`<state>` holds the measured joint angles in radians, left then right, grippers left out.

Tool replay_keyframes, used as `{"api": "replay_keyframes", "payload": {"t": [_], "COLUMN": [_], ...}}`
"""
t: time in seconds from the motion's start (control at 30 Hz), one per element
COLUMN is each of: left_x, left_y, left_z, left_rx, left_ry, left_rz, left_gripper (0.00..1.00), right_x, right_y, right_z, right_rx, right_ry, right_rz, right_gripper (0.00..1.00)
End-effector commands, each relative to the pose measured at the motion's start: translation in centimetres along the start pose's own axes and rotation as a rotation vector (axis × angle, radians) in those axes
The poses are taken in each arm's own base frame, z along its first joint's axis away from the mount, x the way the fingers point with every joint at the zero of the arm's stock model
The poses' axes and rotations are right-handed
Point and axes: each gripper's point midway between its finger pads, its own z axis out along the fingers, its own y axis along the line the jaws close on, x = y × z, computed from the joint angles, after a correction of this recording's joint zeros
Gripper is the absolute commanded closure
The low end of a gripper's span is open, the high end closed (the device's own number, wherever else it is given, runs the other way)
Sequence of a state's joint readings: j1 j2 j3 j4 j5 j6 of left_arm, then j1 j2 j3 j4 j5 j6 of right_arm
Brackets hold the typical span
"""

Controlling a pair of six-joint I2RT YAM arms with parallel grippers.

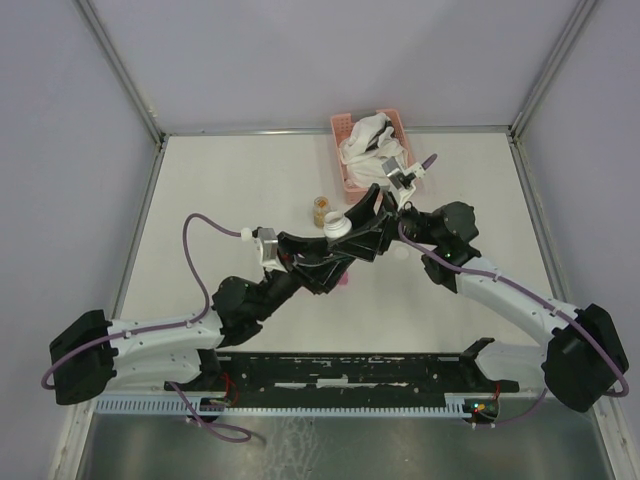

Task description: Sort the pills into containers

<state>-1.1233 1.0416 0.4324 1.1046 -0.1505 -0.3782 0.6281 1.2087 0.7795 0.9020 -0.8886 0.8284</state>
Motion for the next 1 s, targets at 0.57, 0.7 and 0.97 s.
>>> {"api": "replay_keyframes", "payload": {"t": [0.57,0.7,0.97], "left_x": [-0.1,-1.1,-2.3], "left_y": [0.7,1.0,0.9], "left_z": [-8.3,-9.4,-10.2], "left_rx": [-0.007,-0.028,-0.029], "left_ry": [0.102,0.068,0.037], "left_rz": [0.006,-0.004,-0.003], "left_gripper": [0.23,0.23,0.23], "right_x": [-9.1,-19.1,-20.3], "right_y": [2.9,0.5,5.0], "right_z": [-1.1,-4.3,-5.0], "right_rx": [-0.107,0.032,0.000], "right_ry": [-0.162,-0.359,-0.358], "right_rz": [-0.491,-0.629,-0.664], "right_gripper": [1.00,1.00,0.99]}}
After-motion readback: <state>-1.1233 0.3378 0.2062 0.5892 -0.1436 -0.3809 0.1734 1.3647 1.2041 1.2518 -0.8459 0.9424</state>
